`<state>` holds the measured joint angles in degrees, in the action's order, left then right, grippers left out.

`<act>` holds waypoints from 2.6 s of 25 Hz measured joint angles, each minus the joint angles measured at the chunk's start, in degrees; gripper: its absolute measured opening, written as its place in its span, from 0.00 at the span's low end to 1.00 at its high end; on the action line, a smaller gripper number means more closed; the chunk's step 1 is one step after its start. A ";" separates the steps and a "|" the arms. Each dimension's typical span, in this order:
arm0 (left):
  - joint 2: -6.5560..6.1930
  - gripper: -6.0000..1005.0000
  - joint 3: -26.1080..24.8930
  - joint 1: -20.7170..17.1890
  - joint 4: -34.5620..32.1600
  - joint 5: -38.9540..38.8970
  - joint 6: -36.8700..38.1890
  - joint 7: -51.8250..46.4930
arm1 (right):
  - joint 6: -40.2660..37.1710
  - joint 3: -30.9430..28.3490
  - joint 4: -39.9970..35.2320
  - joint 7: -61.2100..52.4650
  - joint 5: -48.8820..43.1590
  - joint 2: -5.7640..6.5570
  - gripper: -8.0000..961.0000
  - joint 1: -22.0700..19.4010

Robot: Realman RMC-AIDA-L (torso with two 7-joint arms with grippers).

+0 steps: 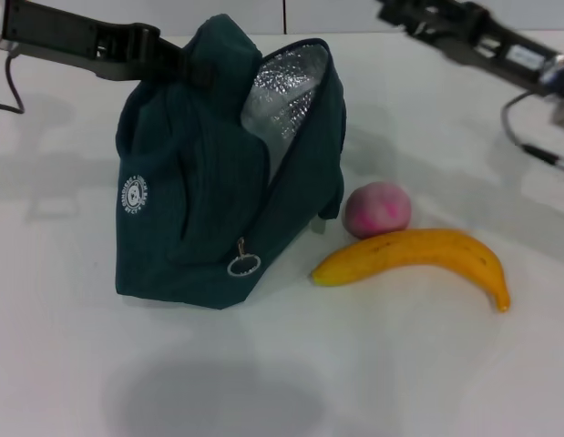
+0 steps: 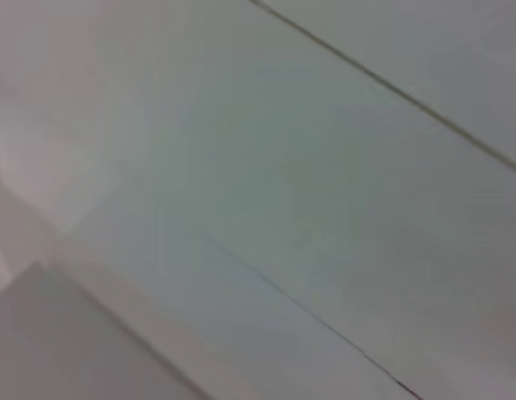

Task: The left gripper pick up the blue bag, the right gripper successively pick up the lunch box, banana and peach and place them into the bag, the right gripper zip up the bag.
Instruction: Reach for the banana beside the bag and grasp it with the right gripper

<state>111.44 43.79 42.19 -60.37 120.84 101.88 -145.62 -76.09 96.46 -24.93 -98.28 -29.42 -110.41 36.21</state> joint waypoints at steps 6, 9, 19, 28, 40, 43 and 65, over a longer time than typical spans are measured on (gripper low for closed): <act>-0.01 0.04 -0.01 -0.05 -0.03 -0.01 -0.04 0.34 | -1.19 -9.00 -13.56 -3.70 -20.86 7.66 0.89 -3.66; -0.01 0.04 -0.01 -0.35 -0.04 -0.05 0.02 0.32 | -1.96 -19.83 -28.73 -14.72 -44.54 8.85 0.90 -5.44; 0.11 0.04 -0.01 -0.52 -0.10 -0.71 0.07 0.34 | -32.26 -33.54 -50.86 -33.88 -94.94 5.00 0.90 8.20; 0.66 0.04 0.07 -0.52 -0.10 -0.71 0.07 0.39 | -31.45 -24.60 -49.45 -28.20 -111.39 -1.93 0.88 12.30; 0.54 0.04 0.18 -0.56 -0.10 -0.70 0.02 0.58 | -20.02 -19.18 -41.62 -27.66 -116.76 -5.16 0.86 10.28; 0.53 0.04 0.01 -0.44 -0.10 -0.69 -0.10 0.66 | -18.39 -19.11 -39.11 -28.23 -116.47 -5.43 0.86 10.22; 0.59 0.05 0.24 -0.12 -0.10 -0.43 -0.37 0.96 | -8.66 -14.54 -30.80 -29.20 -114.90 -5.62 0.81 10.95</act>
<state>112.03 44.02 42.07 -60.47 120.41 101.51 -144.66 -84.75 81.92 -55.72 -127.49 -144.32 -116.03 47.16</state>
